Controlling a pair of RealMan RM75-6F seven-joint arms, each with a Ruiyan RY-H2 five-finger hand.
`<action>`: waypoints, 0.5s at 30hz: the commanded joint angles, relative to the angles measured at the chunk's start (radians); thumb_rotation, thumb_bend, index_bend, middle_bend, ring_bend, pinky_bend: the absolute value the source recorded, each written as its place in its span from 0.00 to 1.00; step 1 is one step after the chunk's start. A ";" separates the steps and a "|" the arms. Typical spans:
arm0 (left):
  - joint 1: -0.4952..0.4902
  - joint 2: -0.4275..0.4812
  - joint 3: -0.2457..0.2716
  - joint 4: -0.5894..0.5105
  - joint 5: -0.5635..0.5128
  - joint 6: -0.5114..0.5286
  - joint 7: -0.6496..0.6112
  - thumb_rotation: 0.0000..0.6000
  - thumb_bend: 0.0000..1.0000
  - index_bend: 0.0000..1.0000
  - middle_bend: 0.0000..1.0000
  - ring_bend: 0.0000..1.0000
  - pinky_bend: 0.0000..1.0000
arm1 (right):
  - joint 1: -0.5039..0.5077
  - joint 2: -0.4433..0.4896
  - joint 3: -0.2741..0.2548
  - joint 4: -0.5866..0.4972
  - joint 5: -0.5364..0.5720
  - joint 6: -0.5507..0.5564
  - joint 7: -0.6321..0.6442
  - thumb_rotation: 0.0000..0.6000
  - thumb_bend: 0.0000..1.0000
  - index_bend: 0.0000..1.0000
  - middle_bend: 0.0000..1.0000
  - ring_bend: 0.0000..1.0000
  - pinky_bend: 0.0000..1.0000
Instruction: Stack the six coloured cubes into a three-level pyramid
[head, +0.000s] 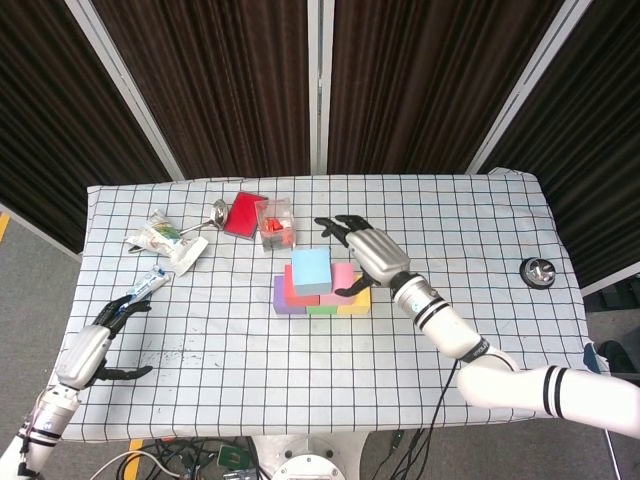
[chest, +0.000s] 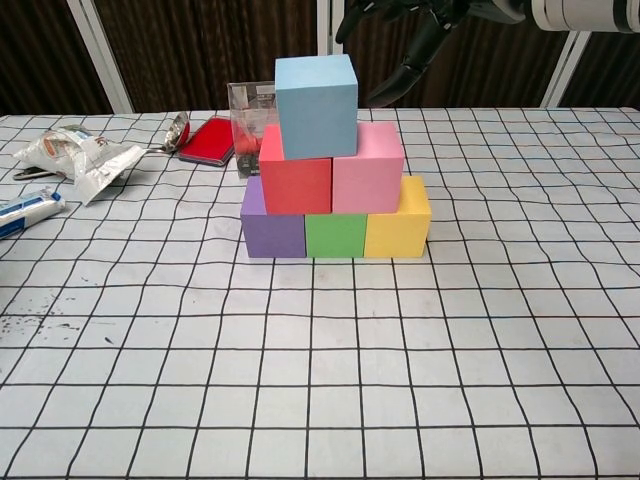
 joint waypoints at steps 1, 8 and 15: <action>0.000 -0.001 0.000 0.001 -0.001 0.000 0.001 1.00 0.00 0.12 0.18 0.01 0.06 | 0.003 -0.021 -0.001 0.014 -0.008 0.015 0.010 1.00 0.00 0.00 0.23 0.00 0.00; 0.002 0.000 -0.001 0.006 -0.004 0.002 -0.003 1.00 0.00 0.12 0.18 0.01 0.06 | 0.013 -0.055 -0.007 0.034 -0.016 0.041 0.010 1.00 0.00 0.00 0.26 0.00 0.00; 0.004 0.001 0.000 0.008 -0.003 0.006 -0.007 1.00 0.00 0.12 0.18 0.01 0.06 | 0.017 -0.073 -0.008 0.035 -0.001 0.075 -0.004 1.00 0.01 0.00 0.33 0.00 0.00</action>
